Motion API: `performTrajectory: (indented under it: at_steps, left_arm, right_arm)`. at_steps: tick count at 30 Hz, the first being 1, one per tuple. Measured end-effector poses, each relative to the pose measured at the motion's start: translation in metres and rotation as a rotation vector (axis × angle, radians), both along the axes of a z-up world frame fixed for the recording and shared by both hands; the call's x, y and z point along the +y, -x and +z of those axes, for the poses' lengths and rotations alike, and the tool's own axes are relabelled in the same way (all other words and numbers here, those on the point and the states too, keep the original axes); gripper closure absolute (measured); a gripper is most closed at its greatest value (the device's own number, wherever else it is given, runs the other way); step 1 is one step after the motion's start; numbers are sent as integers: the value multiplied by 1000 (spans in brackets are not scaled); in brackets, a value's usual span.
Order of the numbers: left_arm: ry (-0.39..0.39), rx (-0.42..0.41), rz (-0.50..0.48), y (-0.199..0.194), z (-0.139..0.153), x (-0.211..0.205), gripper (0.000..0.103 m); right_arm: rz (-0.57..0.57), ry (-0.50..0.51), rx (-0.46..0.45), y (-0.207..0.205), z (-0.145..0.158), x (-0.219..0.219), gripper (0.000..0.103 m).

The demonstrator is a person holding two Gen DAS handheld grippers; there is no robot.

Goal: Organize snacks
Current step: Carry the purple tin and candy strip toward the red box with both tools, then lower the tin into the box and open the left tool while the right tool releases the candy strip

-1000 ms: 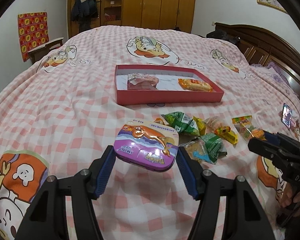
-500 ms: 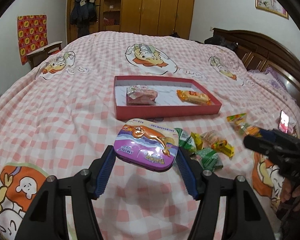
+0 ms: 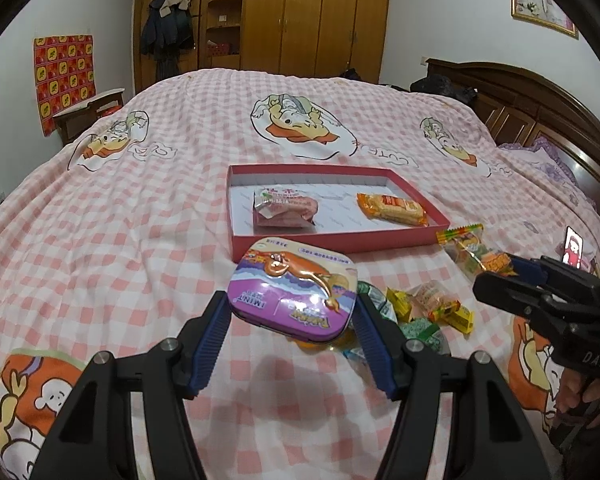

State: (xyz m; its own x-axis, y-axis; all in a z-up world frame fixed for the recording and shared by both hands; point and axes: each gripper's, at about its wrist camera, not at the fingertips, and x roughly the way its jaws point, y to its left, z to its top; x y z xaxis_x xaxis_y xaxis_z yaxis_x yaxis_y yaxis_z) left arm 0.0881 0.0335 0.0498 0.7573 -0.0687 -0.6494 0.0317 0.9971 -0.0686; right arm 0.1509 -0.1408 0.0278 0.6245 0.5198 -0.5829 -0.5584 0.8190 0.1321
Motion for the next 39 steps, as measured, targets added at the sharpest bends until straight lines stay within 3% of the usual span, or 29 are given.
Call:
performTrajectory:
  at_steps: [18,39]
  left_arm:
    - [-22,-12,-17,-32,2,-1,37]
    - [-13,-14,-10,-75,-8,8,37]
  right_arm:
    - [-15,-43,-11,-38,10,-2,58]
    - [-31,-103,23,-77,-12,-15,58]
